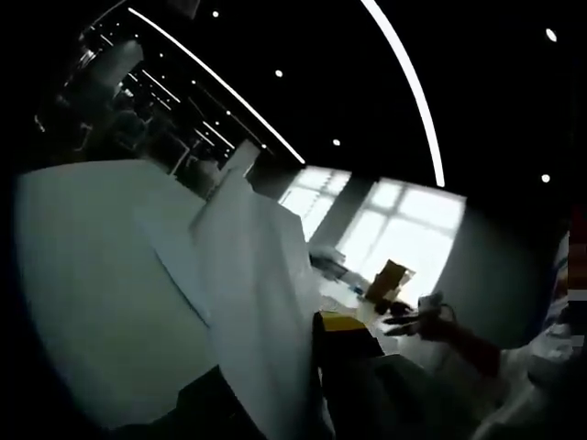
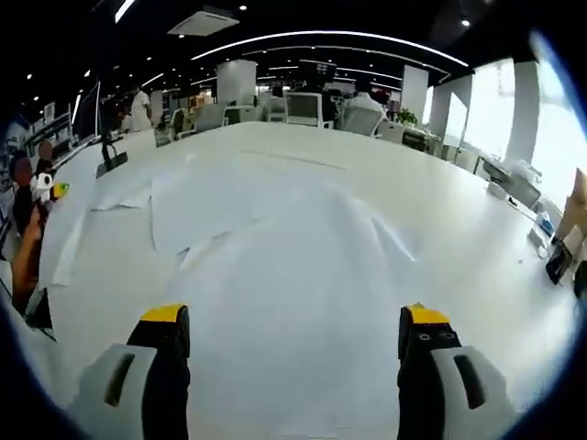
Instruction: Organize the stack of printing papers by aligning and flattening the scattered papers on the table
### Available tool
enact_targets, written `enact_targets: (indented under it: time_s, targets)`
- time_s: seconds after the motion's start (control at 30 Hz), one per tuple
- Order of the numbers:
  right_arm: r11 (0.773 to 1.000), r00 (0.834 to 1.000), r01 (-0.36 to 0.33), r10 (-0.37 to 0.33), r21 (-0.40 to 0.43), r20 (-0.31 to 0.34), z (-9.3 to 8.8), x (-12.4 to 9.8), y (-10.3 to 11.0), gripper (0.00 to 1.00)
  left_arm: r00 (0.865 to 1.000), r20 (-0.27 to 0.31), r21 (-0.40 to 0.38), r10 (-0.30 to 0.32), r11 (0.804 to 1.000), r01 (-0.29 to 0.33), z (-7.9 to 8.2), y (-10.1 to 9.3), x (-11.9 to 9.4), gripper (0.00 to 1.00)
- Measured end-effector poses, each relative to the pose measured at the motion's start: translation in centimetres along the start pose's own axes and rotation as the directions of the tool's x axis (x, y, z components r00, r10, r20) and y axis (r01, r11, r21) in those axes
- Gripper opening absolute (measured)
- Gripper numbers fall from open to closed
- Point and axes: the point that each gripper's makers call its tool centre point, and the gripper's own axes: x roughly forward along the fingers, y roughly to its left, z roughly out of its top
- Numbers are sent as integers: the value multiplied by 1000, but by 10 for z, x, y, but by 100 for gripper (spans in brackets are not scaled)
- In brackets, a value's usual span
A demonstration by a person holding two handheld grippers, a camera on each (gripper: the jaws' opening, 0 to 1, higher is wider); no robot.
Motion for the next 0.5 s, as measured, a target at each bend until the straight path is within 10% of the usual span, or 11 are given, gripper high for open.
enact_targets:
  time_s: [0.5]
  targets:
    - [999,1000,-9,10,40,-14,-5,15,-10,89,999,-29,68,14,998,-12,-7,0,1,6]
